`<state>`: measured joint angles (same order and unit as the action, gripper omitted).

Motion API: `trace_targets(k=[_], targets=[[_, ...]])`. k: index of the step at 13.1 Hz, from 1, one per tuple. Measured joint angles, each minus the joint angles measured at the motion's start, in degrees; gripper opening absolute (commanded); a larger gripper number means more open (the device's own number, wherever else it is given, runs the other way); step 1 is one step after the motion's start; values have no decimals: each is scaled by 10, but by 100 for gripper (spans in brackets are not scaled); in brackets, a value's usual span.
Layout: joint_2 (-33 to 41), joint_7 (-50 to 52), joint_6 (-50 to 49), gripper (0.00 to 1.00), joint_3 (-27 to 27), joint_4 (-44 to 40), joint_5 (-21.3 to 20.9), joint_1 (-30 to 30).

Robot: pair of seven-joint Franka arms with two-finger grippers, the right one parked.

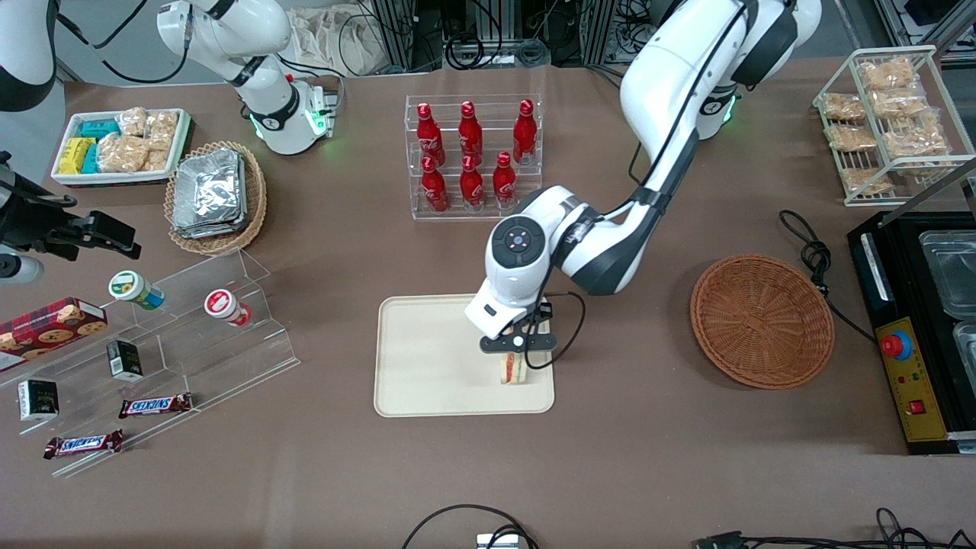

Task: Place sandwich from basket to tray
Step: 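Carry the held sandwich over the cream tray, then lower the sandwich onto the tray and open the left gripper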

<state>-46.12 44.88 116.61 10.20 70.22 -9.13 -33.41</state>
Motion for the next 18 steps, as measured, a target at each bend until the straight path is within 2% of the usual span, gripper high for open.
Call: trace_targets(k=[5, 8, 9, 11, 12, 13, 18], targets=[[-31, 1, 7, 8, -1, 0, -7, -7], [-39, 1, 7, 14, -1, 0, -18, -7], [-42, 1, 7, 23, -1, 0, -20, -7], [-47, 2, 7, 65, -1, 0, -22, -7], [-48, 4, 7, 91, -1, 0, -22, -6], [-48, 6, 7, 100, -1, 0, -22, -6], [-43, 43, 8, 100, -1, -14, -22, -2]])
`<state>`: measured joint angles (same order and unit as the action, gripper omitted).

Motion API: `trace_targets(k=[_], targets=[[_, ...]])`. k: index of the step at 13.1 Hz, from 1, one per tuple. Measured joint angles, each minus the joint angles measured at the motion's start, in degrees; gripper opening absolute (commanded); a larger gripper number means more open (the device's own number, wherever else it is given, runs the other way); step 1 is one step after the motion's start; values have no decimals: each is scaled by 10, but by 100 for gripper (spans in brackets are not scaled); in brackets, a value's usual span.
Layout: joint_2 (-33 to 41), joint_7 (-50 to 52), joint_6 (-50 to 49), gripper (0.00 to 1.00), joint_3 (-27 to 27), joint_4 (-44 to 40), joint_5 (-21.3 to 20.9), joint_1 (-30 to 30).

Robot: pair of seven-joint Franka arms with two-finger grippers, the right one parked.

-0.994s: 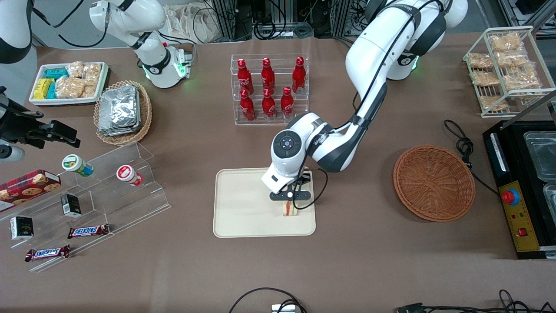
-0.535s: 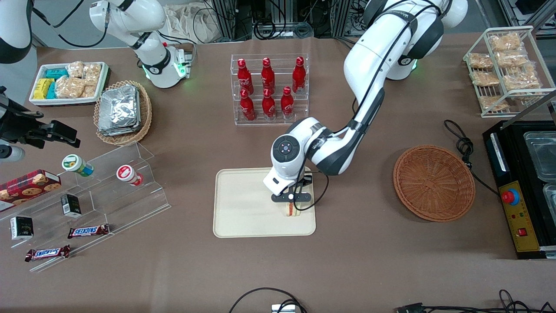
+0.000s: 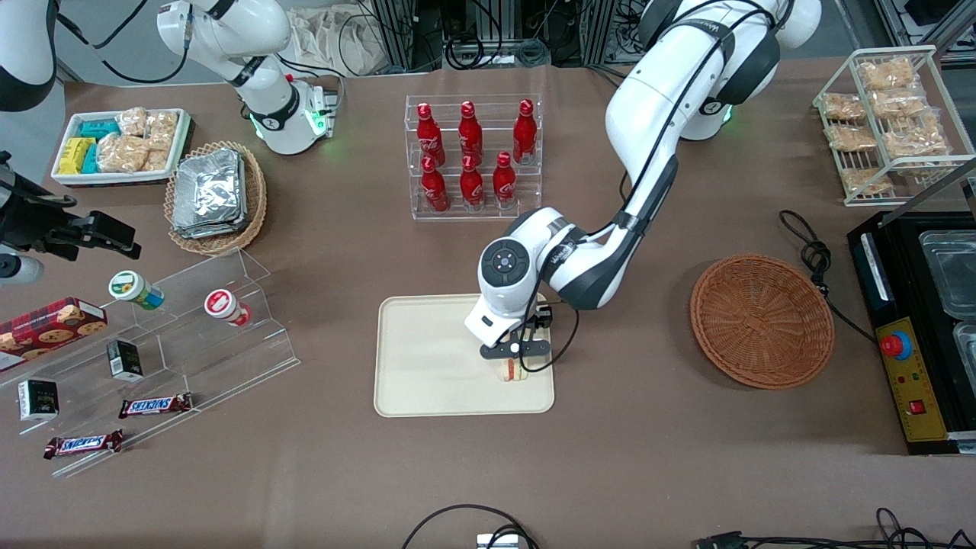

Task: Place sandwich from basket to tray
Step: 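Lower the sandwich onto the tray and open the left gripper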

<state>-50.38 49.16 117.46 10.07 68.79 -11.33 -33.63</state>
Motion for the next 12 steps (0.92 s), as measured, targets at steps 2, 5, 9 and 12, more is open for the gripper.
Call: trace_targets(k=[2, 5, 9, 12], targets=[[15, 15, -1, 100, -1, -9, 0, 1], [58, 53, -25, 100, -24, -13, 8, 1], [133, 56, -76, 100, -97, -17, 53, 4], [181, 56, -114, 100, -142, -17, 58, 5]])
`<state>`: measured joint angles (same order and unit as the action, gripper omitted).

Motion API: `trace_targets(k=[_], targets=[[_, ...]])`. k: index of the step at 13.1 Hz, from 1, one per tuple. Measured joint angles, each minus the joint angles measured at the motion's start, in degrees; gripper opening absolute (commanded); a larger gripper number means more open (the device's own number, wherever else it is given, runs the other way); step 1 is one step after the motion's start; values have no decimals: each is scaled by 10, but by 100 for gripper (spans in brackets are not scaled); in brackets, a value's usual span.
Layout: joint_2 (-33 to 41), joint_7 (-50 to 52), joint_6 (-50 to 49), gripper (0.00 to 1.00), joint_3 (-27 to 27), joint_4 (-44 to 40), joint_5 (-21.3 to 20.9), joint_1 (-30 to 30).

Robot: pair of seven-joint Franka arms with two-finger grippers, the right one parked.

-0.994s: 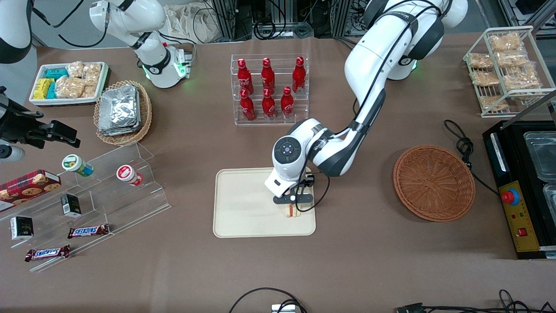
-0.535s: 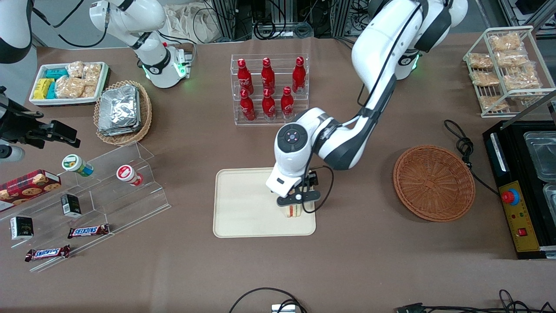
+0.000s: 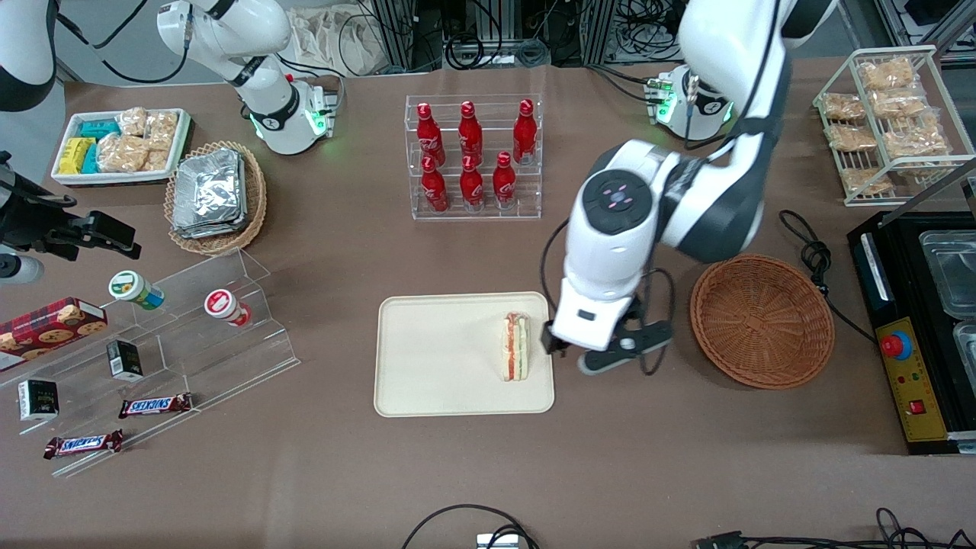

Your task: Place sandwich from basket to tray

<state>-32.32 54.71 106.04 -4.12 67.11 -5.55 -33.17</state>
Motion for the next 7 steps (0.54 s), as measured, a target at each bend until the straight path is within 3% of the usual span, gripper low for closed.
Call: trace_targets(k=[4, 7], targets=[[34, -26, -43, 100, -61, 0, 23, 0], [61, -107, -87, 100, -134, 1, 71, 0]])
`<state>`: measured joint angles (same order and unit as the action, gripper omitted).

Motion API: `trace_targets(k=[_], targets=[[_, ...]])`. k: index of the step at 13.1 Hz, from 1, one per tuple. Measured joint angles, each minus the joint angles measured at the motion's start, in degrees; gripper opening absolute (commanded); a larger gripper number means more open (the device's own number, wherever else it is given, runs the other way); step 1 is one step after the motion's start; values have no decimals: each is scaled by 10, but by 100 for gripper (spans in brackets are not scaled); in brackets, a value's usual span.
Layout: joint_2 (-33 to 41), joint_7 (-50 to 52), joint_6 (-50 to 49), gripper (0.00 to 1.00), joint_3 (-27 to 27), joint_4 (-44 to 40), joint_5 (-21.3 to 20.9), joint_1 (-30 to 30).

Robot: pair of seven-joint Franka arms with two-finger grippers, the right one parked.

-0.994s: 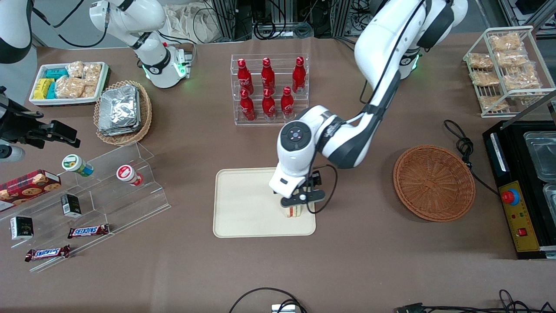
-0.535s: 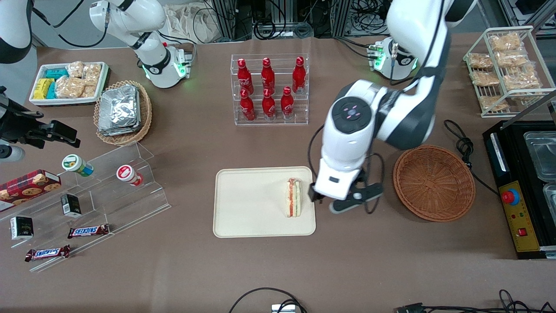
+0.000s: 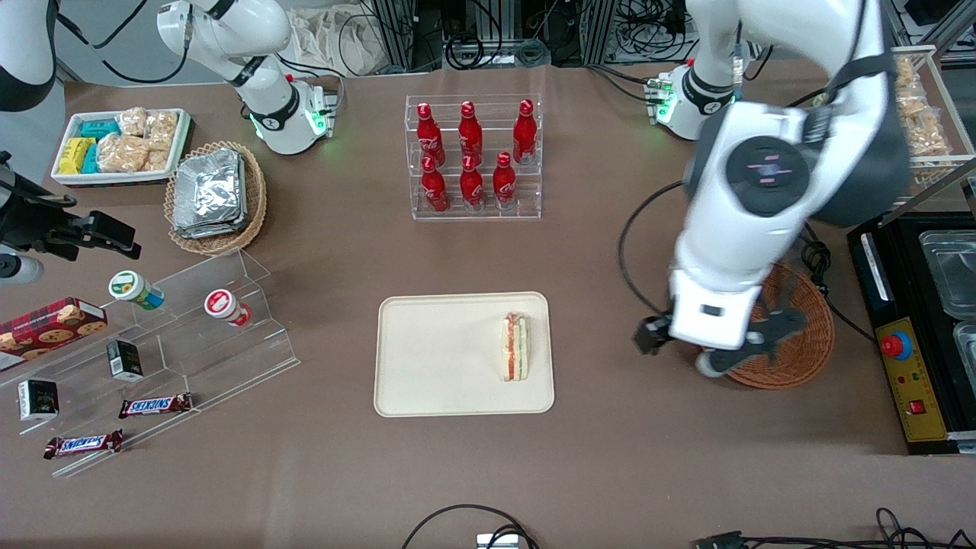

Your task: Place sandwich from basket to tray

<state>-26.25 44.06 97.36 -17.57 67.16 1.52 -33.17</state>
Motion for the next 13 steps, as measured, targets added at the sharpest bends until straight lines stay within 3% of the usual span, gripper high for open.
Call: trace_targets(k=[5, 13], targets=[[32, -113, -44, 100, -105, 5, 65, 5], [42, -147, -58, 100, -120, 10, 67, 6]])
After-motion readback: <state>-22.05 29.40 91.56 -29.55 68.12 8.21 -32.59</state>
